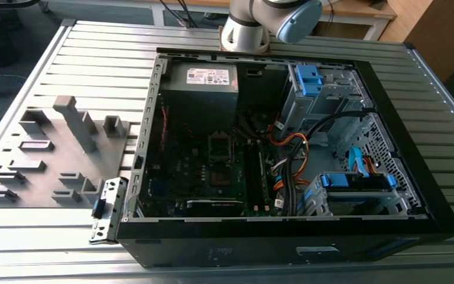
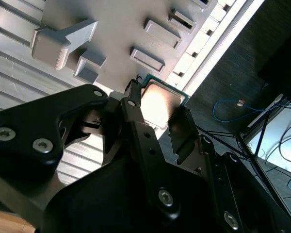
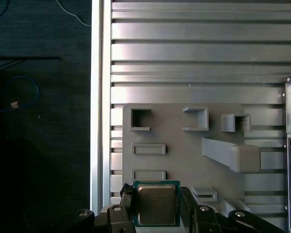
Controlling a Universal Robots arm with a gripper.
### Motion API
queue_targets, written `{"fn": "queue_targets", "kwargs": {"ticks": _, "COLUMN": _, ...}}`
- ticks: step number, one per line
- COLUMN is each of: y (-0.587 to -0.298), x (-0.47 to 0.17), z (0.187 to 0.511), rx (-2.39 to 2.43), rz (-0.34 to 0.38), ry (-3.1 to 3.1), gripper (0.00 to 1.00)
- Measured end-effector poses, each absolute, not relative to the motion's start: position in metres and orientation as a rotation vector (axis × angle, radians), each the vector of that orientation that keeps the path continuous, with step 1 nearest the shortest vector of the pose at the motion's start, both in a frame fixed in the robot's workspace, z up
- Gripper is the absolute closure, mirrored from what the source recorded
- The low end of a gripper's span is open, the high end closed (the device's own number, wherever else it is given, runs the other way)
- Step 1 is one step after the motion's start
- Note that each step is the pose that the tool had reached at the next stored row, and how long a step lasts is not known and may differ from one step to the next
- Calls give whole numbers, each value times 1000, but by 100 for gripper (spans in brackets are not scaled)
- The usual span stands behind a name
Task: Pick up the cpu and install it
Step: 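Pick up the cpu and move it towards the insertion slot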
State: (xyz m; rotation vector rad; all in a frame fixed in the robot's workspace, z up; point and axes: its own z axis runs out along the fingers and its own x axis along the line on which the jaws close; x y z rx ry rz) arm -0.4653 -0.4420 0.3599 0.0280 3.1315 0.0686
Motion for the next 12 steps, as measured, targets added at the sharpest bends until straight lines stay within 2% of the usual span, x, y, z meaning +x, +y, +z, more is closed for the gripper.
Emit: {"fn": "queue_targets", "kwargs": {"ticks": 12, "y": -442, "x": -459, "z": 360, "rx": 28, "rz": 69, "ry": 3132, "gripper": 53}}
